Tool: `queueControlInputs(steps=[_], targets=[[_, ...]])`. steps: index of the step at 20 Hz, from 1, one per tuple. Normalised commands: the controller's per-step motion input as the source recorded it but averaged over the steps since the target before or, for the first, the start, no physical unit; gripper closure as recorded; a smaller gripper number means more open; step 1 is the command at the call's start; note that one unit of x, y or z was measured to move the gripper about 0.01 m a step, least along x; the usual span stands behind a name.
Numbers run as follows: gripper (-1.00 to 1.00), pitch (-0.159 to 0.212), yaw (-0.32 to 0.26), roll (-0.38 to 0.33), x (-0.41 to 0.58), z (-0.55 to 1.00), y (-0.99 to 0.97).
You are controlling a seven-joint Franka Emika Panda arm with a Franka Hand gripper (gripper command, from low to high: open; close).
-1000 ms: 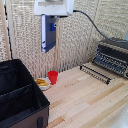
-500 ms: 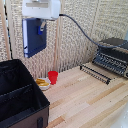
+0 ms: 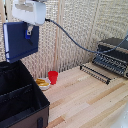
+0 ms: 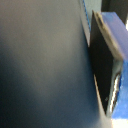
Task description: Gently maneuver your gripper in the book's direction. Confidently hold the book by angling your gripper properly. Relocate the book to the caddy. Pinpoint the back pocket of the caddy and set the book down inside it.
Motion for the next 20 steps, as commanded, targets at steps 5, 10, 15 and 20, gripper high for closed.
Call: queueControlInputs(steps=[5, 10, 15, 20], targets=[[1.00, -0.024, -0.147, -0.033, 0.077, 0.42, 0.76], [1.00, 0.001, -0.068, -0.003, 0.273, 0.22, 0.89], [1.00, 0.033, -0.046, 0.000, 0.529, 0.02, 0.73], [1.00, 0.061, -0.137, 0.000, 0.663, -0.11, 0.16]])
